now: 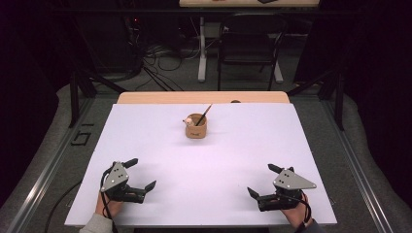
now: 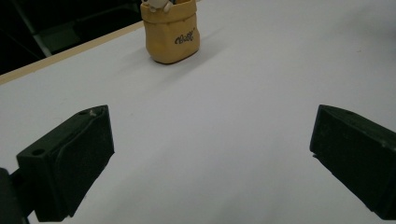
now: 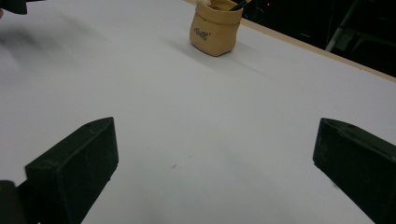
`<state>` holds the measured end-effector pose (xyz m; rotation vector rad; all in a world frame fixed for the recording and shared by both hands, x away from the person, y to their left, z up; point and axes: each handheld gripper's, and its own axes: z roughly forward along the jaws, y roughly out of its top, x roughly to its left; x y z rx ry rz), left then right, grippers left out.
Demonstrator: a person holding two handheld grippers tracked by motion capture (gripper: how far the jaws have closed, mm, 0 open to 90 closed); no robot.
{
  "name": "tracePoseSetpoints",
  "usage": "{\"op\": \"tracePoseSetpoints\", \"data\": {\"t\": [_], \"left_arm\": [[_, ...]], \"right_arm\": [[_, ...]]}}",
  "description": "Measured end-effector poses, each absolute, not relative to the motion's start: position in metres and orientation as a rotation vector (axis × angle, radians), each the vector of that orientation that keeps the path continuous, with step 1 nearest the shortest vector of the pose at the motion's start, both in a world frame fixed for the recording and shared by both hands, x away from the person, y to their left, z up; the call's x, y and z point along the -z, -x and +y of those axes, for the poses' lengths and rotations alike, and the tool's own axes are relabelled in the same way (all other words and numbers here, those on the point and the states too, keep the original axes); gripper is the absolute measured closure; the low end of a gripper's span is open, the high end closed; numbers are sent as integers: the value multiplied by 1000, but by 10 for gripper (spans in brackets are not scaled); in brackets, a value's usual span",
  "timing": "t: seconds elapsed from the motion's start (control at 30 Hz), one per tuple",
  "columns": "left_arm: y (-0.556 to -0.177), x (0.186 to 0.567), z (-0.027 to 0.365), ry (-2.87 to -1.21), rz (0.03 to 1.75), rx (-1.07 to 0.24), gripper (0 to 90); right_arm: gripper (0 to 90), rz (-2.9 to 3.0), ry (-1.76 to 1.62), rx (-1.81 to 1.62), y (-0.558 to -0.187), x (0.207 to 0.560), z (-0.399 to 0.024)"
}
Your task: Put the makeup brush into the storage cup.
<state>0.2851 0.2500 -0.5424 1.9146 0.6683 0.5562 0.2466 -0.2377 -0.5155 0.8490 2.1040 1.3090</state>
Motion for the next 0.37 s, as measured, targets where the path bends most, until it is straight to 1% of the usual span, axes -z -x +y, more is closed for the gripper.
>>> {"op": "tracePoseSetpoints", "data": {"t": [0.37], "left_arm": [[-285, 543, 249, -1925, 663, -534, 0]], "right_arm": [[0, 2100, -864, -1304, -241, 517, -242]]}}
